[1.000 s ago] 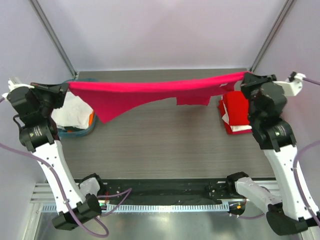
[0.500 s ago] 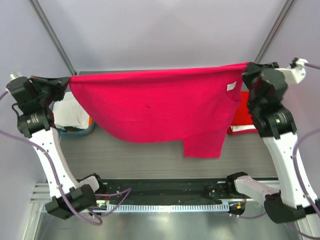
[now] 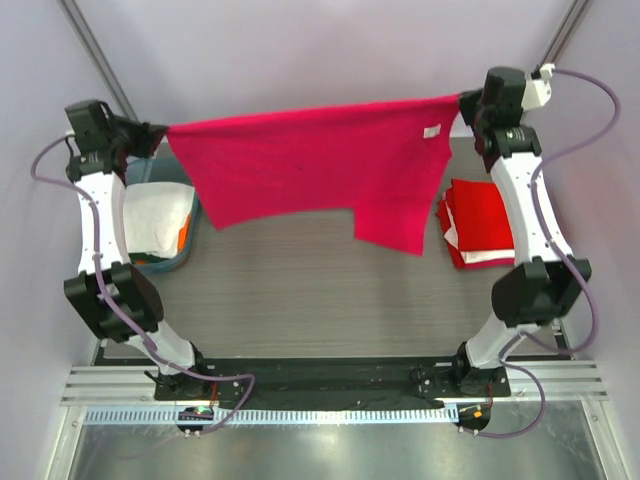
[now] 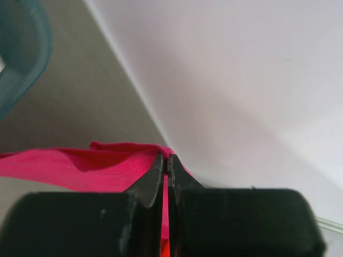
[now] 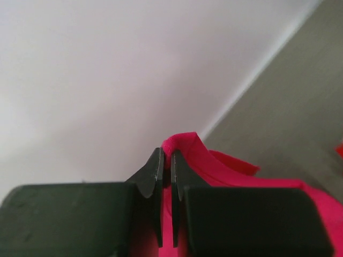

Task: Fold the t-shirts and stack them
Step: Flatten the tshirt out

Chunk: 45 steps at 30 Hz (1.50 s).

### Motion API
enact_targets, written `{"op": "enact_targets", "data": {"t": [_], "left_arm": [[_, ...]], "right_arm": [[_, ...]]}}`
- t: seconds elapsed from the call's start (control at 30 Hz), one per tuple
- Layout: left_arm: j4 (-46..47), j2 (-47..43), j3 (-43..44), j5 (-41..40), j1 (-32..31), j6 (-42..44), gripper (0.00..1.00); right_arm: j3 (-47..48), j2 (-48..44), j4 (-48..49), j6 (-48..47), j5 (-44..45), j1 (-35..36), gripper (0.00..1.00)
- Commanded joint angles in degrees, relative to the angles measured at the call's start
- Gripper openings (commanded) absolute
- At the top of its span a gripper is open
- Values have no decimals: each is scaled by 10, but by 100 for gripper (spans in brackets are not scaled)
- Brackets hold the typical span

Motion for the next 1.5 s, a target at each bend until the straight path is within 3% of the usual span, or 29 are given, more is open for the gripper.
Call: {"op": "enact_targets", "data": {"t": [0.0, 0.13, 0.27, 0.53, 0.57, 0.6, 0.7, 0.87, 1.07, 1.47], "left_arm": [[60, 44, 142, -16, 5, -17, 0], [50, 98, 235, -19, 4, -24, 0], [53, 142, 261, 5, 4, -26, 0], [166, 99, 17, -3, 6, 3, 0], [186, 81, -52, -3, 5, 0, 0], [260, 71, -92, 7, 4, -7, 0], [319, 49, -204, 20, 3, -28, 0], [314, 16, -317, 16, 3, 16, 0], [369, -8, -443, 36, 3, 2, 0], [296, -148, -568, 15, 9, 54, 0]], "right_arm": [[160, 41, 72, 24, -79, -33, 1], [237, 104, 72, 49, -134, -57, 1], [212, 126, 78, 62, -168, -74, 1], [-106, 55, 218, 71, -208, -82, 1], [-138, 45, 240, 70, -205, -83, 1], [-202, 35, 242, 70, -199, -83, 1], [-318, 2, 296, 81, -190, -85, 1], [-426, -20, 312, 77, -190, -87, 1], [-524, -60, 316, 67, -157, -87, 1], [-706, -207, 321, 50, -141, -85, 1]]}}
